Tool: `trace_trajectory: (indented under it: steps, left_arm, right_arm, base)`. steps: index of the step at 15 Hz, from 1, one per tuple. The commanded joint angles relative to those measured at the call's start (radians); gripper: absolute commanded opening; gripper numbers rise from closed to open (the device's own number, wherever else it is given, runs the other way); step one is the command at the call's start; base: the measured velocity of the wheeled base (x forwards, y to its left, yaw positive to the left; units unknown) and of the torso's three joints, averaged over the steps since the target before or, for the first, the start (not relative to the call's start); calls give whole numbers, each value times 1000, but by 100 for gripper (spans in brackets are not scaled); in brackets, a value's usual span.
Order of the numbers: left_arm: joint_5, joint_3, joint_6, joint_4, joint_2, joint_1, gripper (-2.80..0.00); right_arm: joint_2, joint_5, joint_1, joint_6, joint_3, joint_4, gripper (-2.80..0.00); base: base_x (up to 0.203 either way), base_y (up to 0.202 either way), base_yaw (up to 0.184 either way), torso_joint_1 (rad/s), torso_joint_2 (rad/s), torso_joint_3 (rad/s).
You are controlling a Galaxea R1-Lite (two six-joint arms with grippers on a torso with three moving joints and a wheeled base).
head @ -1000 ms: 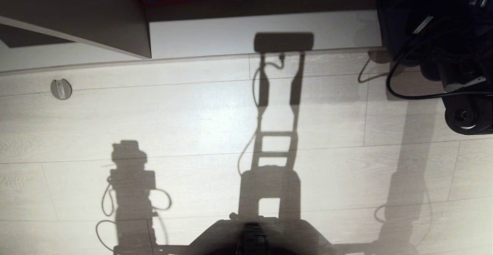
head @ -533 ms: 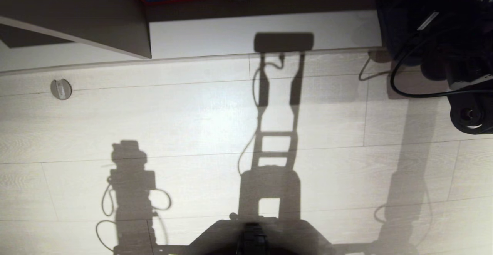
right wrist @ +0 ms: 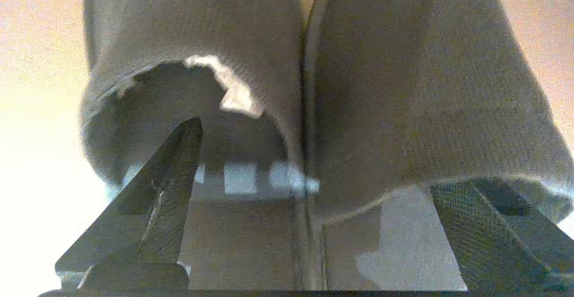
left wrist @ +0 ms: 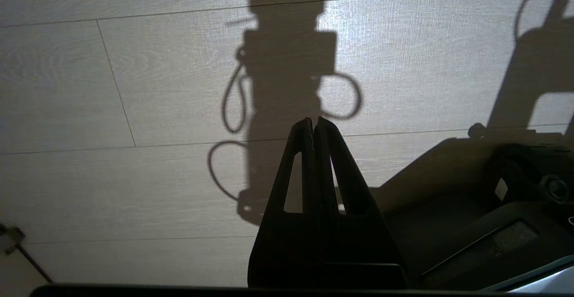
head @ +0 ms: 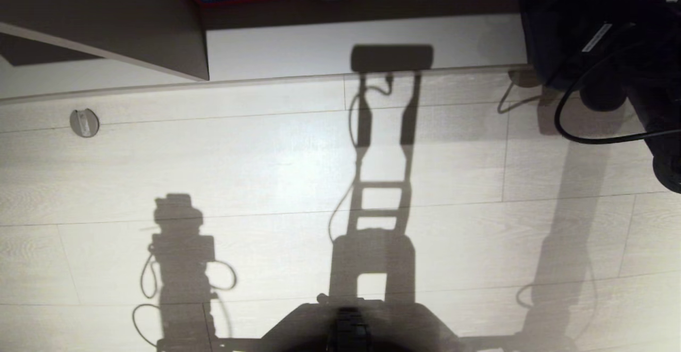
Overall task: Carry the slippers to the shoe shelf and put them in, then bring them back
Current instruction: Place the slippers into the shoe cabinet
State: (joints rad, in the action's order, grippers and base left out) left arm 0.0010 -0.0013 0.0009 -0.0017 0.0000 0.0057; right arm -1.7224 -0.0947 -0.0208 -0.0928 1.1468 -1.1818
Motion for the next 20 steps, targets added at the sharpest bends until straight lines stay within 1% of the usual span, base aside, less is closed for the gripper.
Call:
trace_trajectory:
  steps: [1,6,12,17,20]
  left_arm:
    - [1,1,1,-1,0,0,-280]
    - [1,0,-1,0,0,0,-280]
    - [1,0,-1,0,0,0,-280]
    - [1,0,-1,0,0,0,-280]
    - [1,0,-1,0,0,0,-280]
  right_arm:
    - [43,0,2,-1,-13,5,0]
    - [134,5,21,12,-66,104,0]
    - [269,22,42,13,-154,186,0]
    - [408,29,78,12,-217,328,0]
    - [519,29,85,13,-241,438,0]
  base:
    - [0,0,0,0,0,0]
    - [0,0,0,0,0,0]
    - [0,0,0,0,0,0]
    - [0,0,0,0,0,0]
    - [0,0,0,0,0,0]
